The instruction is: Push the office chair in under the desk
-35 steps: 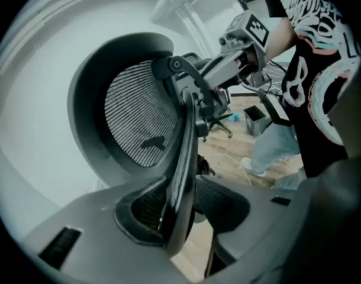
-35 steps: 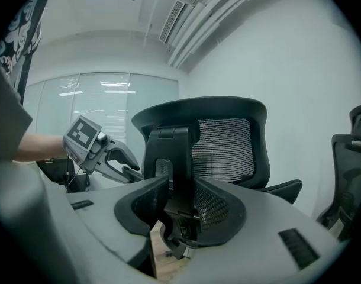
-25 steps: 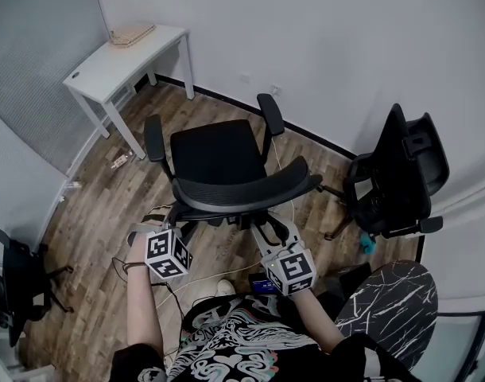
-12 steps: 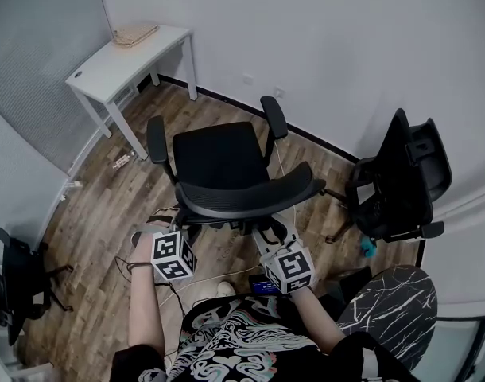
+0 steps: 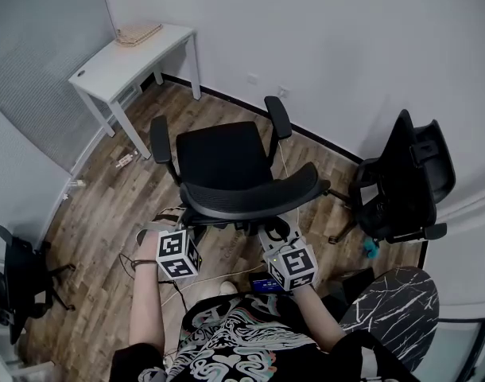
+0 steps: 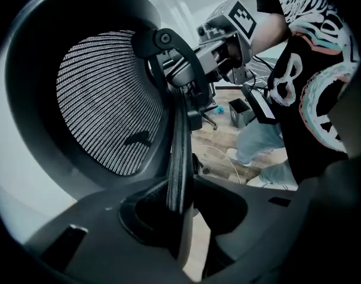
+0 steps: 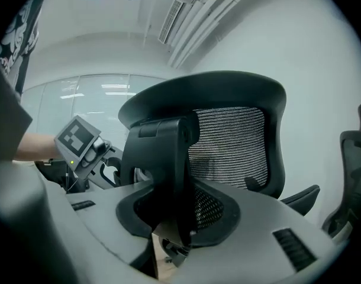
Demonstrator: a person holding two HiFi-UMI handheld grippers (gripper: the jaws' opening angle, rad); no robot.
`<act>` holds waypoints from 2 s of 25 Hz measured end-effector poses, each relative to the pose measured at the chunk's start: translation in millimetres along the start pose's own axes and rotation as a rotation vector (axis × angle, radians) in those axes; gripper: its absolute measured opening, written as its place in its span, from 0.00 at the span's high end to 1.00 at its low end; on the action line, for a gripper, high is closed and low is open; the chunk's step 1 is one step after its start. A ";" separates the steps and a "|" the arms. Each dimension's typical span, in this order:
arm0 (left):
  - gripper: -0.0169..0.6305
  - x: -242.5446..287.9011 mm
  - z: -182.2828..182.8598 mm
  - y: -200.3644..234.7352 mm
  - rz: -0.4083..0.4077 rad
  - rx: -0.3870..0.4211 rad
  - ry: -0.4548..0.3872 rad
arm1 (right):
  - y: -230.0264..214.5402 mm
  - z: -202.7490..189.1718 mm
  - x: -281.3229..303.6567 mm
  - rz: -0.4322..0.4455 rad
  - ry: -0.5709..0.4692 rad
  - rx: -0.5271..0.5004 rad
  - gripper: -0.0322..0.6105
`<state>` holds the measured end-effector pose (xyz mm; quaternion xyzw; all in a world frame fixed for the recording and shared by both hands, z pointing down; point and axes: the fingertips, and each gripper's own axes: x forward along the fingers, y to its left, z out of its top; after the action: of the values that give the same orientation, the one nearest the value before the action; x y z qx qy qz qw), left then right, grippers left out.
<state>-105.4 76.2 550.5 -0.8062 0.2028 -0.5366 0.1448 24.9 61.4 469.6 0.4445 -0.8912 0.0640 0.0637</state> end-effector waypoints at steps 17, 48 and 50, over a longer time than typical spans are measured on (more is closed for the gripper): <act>0.74 2.9 5.5 1.9 0.030 0.007 -0.050 | -6.7 2.5 3.1 -0.015 -0.032 0.018 0.80; 0.75 14.8 -10.2 22.1 0.058 0.075 -0.111 | -5.1 3.6 29.9 0.013 -0.044 0.024 0.80; 0.75 14.3 -12.1 22.8 0.058 0.079 -0.113 | -3.2 4.0 30.8 0.010 -0.048 0.022 0.80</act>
<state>-115.6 49.1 556.3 -0.8227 0.1961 -0.4933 0.2033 8.8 34.7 471.2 0.4421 -0.8939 0.0635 0.0372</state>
